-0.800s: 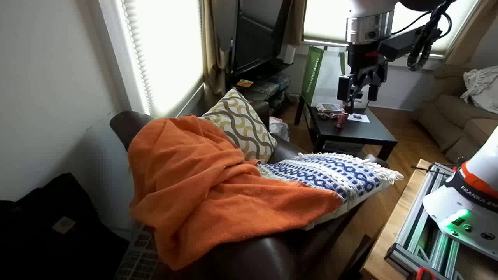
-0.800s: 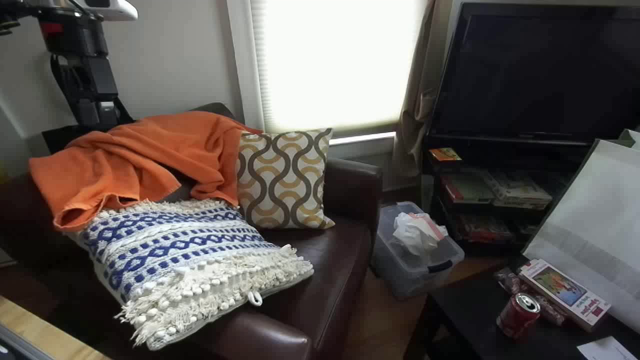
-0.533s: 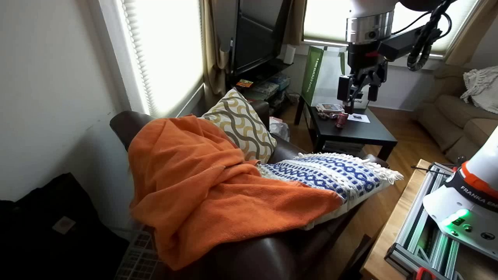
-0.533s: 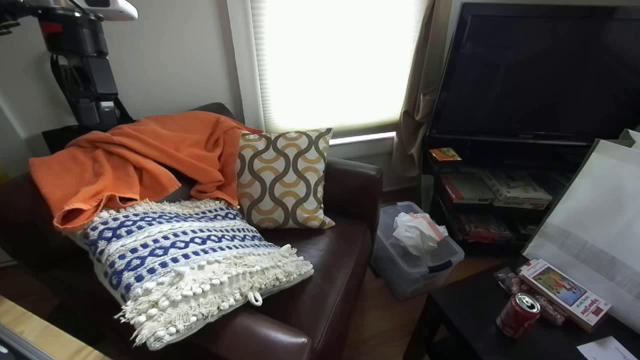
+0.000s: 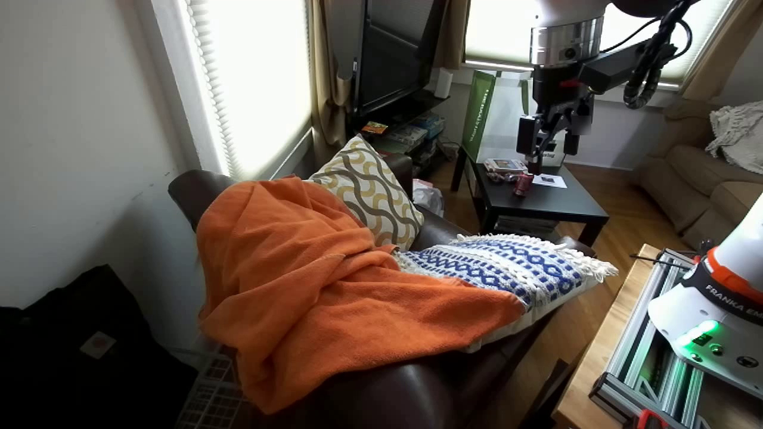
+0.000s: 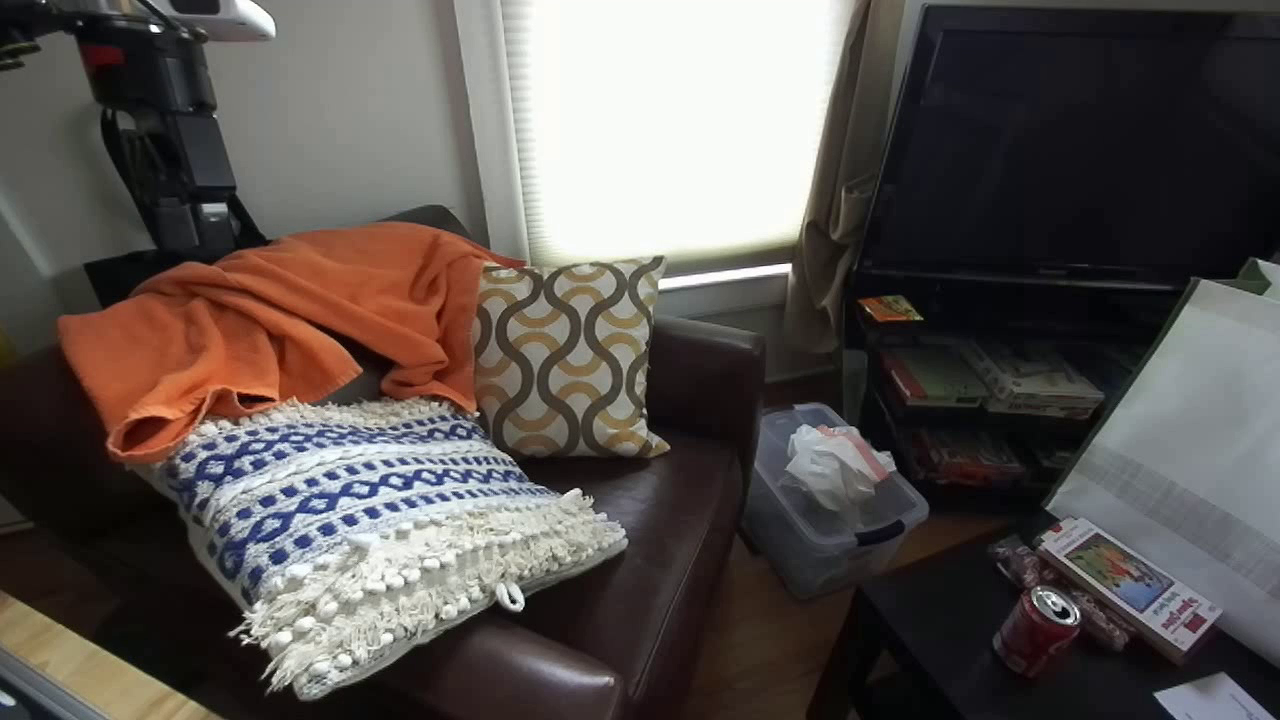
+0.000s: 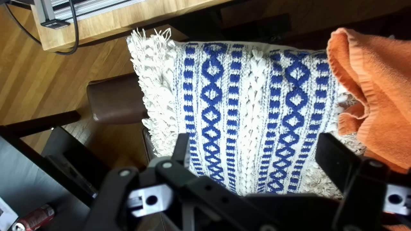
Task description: Pick up the throw pillow on the left and put it on the orange throw blanket
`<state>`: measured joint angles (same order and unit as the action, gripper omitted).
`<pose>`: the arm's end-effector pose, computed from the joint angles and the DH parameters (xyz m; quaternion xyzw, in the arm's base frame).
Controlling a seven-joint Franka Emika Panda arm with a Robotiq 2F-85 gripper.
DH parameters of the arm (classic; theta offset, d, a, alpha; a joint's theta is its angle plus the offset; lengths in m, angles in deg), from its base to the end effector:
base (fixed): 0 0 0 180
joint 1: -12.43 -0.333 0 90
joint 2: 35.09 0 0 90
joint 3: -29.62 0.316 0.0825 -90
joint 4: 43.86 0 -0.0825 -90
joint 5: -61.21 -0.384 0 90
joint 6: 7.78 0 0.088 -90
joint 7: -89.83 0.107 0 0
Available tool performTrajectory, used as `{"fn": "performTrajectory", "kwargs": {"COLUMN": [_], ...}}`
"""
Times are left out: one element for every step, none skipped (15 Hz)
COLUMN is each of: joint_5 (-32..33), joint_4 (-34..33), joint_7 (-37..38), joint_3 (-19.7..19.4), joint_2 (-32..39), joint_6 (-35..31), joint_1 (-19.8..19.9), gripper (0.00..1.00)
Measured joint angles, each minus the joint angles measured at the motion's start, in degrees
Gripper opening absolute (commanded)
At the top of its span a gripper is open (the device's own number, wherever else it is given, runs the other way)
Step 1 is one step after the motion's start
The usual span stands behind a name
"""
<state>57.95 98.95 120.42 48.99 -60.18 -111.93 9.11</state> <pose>0.3503 0.1518 0.4142 0.9855 -0.1024 -0.0963 0.0948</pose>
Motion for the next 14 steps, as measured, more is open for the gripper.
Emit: {"fn": "performTrajectory", "kwargs": {"joint_5": [0.0,0.0,0.0,0.0,0.0,0.1,0.2,0.5,1.0,1.8,2.8,3.6,4.4,5.1], "joint_4": [0.0,0.0,0.0,0.0,0.0,0.0,-0.2,-0.6,-1.5,-2.6,-4.1,-5.7,-7.5,-9.2], "joint_7": [0.0,0.0,0.0,0.0,0.0,0.0,0.0,0.0,-0.1,-0.2,-0.2,-0.2,-0.2,-0.2], "joint_3": [0.0,0.0,0.0,0.0,0.0,-0.1,-0.3,-0.4,-0.6,-0.7,-0.9,-1.2,-1.6,-2.1], "joint_2": [0.0,0.0,0.0,0.0,0.0,0.0,0.1,0.2,0.6,1.2,2.1,3.2,4.5,5.9], "joint_6": [0.0,0.0,0.0,0.0,0.0,0.0,0.0,0.0,0.0,0.0,-0.1,-0.1,-0.3,-0.7], "joint_1": [0.0,0.0,0.0,0.0,0.0,-0.1,-0.2,-0.2,-0.2,-0.2,-0.1,0.0,0.2,0.3], "gripper": [1.0,1.0,1.0,1.0,1.0,1.0,1.0,1.0,1.0,1.0,1.0,1.0,1.0,1.0]}}
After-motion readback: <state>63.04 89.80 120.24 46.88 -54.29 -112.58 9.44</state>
